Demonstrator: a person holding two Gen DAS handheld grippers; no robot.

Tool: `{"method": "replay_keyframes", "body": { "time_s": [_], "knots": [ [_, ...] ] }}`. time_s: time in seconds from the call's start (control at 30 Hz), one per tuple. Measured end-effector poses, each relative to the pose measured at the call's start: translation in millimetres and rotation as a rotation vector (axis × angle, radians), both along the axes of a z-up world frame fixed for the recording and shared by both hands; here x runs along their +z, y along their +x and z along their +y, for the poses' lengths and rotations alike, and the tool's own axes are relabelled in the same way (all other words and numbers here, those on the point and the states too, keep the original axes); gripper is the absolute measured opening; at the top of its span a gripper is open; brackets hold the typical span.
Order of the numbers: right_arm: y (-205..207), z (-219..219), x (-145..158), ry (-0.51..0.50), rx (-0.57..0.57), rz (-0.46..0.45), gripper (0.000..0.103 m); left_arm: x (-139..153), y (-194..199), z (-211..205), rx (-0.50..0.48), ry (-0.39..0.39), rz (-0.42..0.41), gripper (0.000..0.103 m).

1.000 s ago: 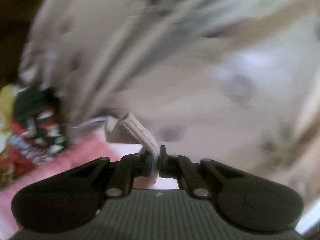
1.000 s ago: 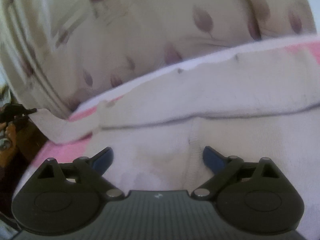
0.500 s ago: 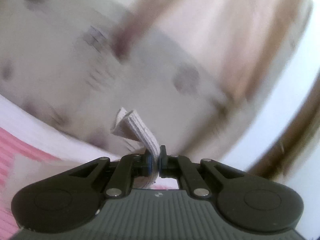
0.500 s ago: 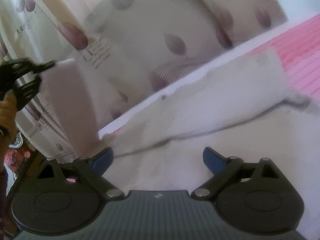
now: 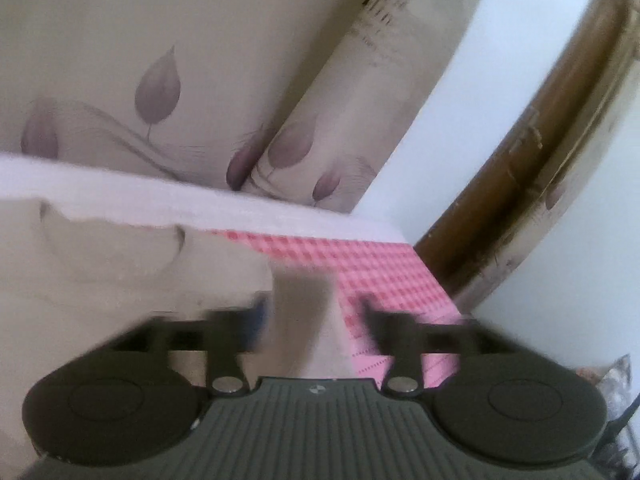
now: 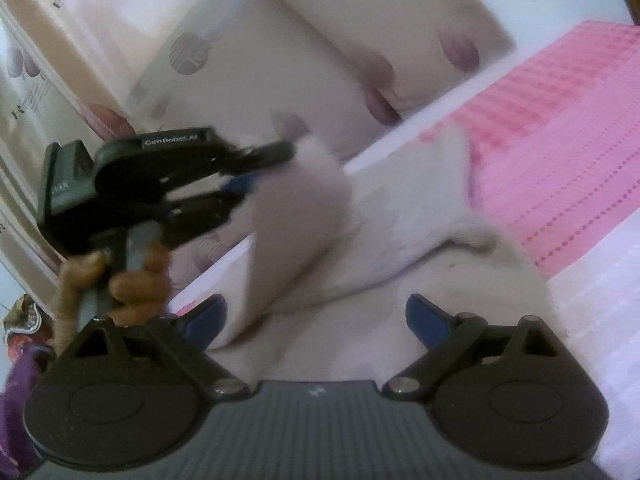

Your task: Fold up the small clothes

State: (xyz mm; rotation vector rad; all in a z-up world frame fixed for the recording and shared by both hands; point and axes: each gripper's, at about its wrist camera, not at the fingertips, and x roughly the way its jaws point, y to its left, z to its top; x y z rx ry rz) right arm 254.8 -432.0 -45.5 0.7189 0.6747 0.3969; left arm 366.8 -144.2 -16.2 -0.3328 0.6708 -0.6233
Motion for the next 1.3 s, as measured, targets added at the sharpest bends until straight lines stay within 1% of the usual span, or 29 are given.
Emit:
{"method": "replay_keyframes", "body": {
  "time_s": [0.03,0.1,0.13,0.23,0.3,0.4,0.47,0.5,0.53,0.6,0.63,0.67,0.7,0.77,0.8,0.83,0.87,0.9,0.93,1.03,1.13,1.23,1.3],
  "knots": [
    [-0.9,-1.6,0.0,-0.001,0.000,-0.005,0.097,4.7,-7.4,7.8,0.029,-0.012,-0.033,0.103],
    [0.2,-3.5,2.3,-0.007,0.000,-0.015,0.097,12.4,-25.9,26.8,0.090,-0.061,-0.098,0.103],
    [-0.7,-4.8,2.8,-0.013,0.001,-0.021,0.097,14.9,-31.9,35.9,0.099,-0.066,-0.109,0.103],
    [3.8,-7.2,7.4,-0.053,-0.005,-0.035,0.097,7.7,-58.3,72.2,0.156,-0.034,-0.111,0.103],
    [10.5,-10.8,10.9,-0.083,-0.009,-0.052,0.097,-5.2,-84.4,96.7,0.187,0.039,-0.123,0.103],
    [27.1,-12.6,15.6,-0.194,-0.006,-0.063,0.097,-27.5,-124.9,131.7,0.245,0.182,-0.123,0.102],
    [42.0,-10.5,15.8,-0.278,-0.001,-0.046,0.086,-47.4,-140.4,151.4,0.280,0.203,-0.095,0.102],
    [47.4,-9.3,16.4,-0.316,-0.006,-0.041,0.077,-57.3,-146.2,162.0,0.303,0.200,-0.078,0.102],
    [54.8,-8.1,16.7,-0.349,0.002,-0.048,0.074,-65.4,-148.9,171.8,0.327,0.189,-0.059,0.102],
    [66.0,-8.0,16.6,-0.384,0.013,-0.077,0.070,-80.8,-151.9,185.9,0.379,0.142,-0.010,0.102],
    [72.0,-7.3,16.7,-0.396,0.016,-0.088,0.067,-81.9,-157.0,194.6,0.399,0.085,-0.019,0.102],
    [78.8,-6.4,16.1,-0.408,0.027,-0.096,0.066,-78.9,-159.4,198.3,0.417,0.042,-0.031,0.103],
    [85.4,-4.3,14.7,-0.427,0.040,-0.096,0.066,-78.3,-160.8,199.5,0.429,0.032,-0.046,0.103],
    [99.5,-0.7,8.7,-0.479,0.064,-0.064,0.066,-77.8,-156.2,193.7,0.431,0.067,-0.036,0.102],
    [102.4,0.3,5.1,-0.482,0.084,-0.050,0.057,-76.0,-154.9,190.6,0.419,0.073,-0.042,0.102],
    [103.1,2.5,1.6,-0.480,0.115,-0.038,0.040,-74.2,-154.2,188.4,0.410,0.074,-0.056,0.103],
    [100.9,7.0,-1.4,-0.506,0.139,-0.034,0.031,-74.0,-154.8,187.4,0.403,0.077,-0.065,0.103],
    [97.4,11.5,-3.2,-0.541,0.151,-0.037,0.018,-74.1,-154.8,186.1,0.402,0.083,-0.064,0.103],
    [92.1,14.4,-4.5,-0.561,0.154,-0.050,0.010,-73.9,-153.4,185.3,0.403,0.085,-0.059,0.103],
    [79.4,16.3,1.4,-0.548,0.138,-0.108,0.009,-77.7,-152.2,188.7,0.421,0.057,-0.045,0.103],
    [76.0,16.2,13.0,-0.525,0.098,-0.152,0.008,-79.7,-154.0,192.7,0.441,0.033,-0.042,0.103],
    [82.3,15.8,34.8,-0.523,0.058,-0.221,0.008,-79.5,-155.2,195.0,0.460,0.023,-0.045,0.103],
    [96.4,13.6,44.9,-0.523,0.041,-0.241,0.008,-79.5,-154.6,195.5,0.465,0.022,-0.043,0.103]
  ]
}}
